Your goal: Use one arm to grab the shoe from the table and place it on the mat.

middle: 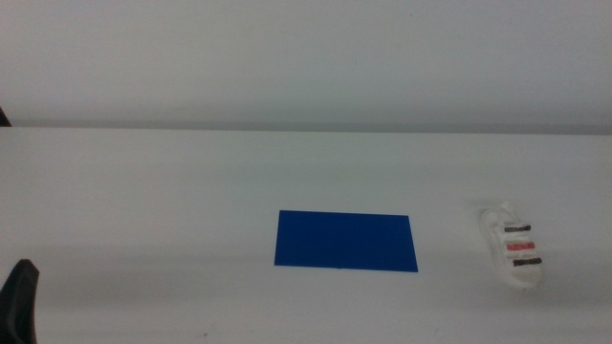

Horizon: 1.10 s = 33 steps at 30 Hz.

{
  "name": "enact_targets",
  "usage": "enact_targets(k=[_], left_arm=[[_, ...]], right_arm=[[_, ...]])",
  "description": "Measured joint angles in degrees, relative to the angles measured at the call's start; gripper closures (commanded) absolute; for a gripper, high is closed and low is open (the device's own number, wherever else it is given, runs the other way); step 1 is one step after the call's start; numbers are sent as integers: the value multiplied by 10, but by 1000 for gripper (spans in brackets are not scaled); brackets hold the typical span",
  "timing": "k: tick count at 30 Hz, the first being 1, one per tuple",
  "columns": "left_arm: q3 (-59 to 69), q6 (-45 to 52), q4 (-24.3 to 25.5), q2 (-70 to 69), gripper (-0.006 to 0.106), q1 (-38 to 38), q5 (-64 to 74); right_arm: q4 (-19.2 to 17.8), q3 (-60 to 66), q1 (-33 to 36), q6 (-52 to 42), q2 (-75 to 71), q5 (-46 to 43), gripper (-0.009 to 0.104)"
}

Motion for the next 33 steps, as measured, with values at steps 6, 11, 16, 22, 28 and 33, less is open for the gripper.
enact_targets(k=[6, 11, 16, 22, 28, 33], left_arm=[[0, 0, 0, 0, 7, 0, 0], [0, 0, 0, 0, 7, 0, 0], [0, 0, 0, 0, 7, 0, 0], [0, 0, 0, 0, 7, 0, 0], [0, 0, 0, 0, 7, 0, 0], [0, 0, 0, 0, 7, 0, 0]], right_arm=[[0, 0, 0, 10, 0, -4, 2], [0, -9, 0, 11, 0, 34, 2], [20, -124, 0, 4, 67, 152, 2], [38, -342, 0, 2, 252, 443, 2], [45, -454, 0, 7, 400, 579, 2], [38, -464, 0, 7, 464, 581, 2]])
